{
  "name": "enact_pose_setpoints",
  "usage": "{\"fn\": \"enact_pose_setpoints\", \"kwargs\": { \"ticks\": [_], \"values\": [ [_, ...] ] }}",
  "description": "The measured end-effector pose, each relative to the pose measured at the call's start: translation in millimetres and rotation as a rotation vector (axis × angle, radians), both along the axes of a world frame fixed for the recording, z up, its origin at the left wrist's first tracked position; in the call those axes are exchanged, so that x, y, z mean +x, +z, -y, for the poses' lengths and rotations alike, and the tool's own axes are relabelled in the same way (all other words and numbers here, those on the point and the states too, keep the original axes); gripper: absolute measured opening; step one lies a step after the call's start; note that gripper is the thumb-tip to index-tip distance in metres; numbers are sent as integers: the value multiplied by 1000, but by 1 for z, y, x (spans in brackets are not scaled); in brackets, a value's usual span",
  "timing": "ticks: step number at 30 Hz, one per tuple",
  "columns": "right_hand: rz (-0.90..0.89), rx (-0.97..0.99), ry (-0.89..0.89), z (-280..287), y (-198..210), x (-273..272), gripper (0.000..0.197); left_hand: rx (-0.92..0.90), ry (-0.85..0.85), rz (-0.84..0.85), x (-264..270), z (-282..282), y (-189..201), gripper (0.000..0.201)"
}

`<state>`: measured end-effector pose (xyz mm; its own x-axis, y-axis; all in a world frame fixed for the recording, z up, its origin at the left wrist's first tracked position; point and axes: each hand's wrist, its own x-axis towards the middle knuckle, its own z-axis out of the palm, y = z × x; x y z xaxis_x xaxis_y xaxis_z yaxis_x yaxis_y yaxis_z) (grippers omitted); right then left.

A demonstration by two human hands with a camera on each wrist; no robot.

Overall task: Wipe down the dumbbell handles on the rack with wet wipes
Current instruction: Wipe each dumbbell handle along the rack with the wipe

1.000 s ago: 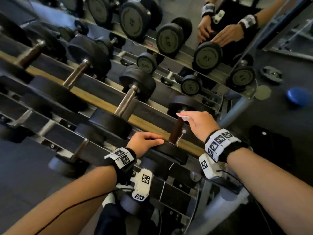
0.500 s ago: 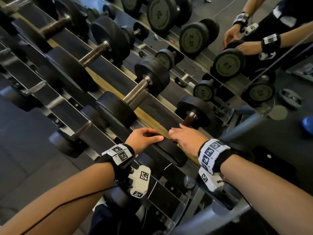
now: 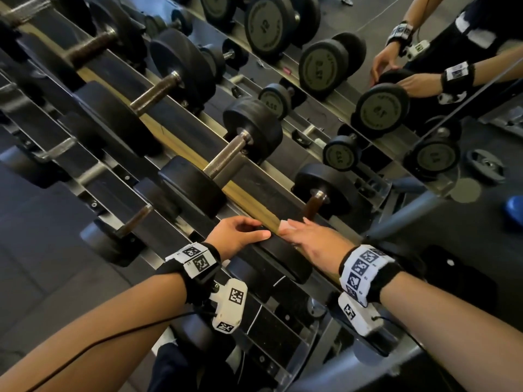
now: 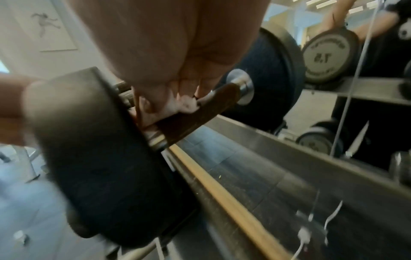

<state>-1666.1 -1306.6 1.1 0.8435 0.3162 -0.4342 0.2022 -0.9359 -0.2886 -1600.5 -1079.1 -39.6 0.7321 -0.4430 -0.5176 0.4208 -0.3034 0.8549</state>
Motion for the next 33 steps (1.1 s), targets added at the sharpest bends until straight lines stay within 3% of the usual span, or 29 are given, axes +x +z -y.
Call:
{"fn": "enact_pose_setpoints", "kwargs": {
  "ticks": [3,6,9,14,21,24,28,30,33],
  "values": [
    [80,-21,29,11,7,17,72,19,-26,-6,1,0,5,34],
    [184,-137,-107,17,20,33,63,35,-44,-17,1,-1,10,35],
    [219,-217,-63,13,22,27,60,47,-32,-20,-1,-1,11,37],
    [70,-68,49,3,10,-3,76,55,-31,-24,-1,0,14,39],
    [-118,-20,59,36,14,-20,91,64,-148,-60,5,8,38,24],
    [-76,-139,-185,48,16,-35,56,51,-151,-94,9,11,47,28],
    [178,259,-795,44,17,-33,35,56,-140,-132,13,16,50,32],
    [259,342,-1022,37,15,-25,28,67,-126,-126,12,15,48,31],
    [237,420,-1259,26,7,-19,14,48,-85,-127,9,14,43,28]
  ]
}}
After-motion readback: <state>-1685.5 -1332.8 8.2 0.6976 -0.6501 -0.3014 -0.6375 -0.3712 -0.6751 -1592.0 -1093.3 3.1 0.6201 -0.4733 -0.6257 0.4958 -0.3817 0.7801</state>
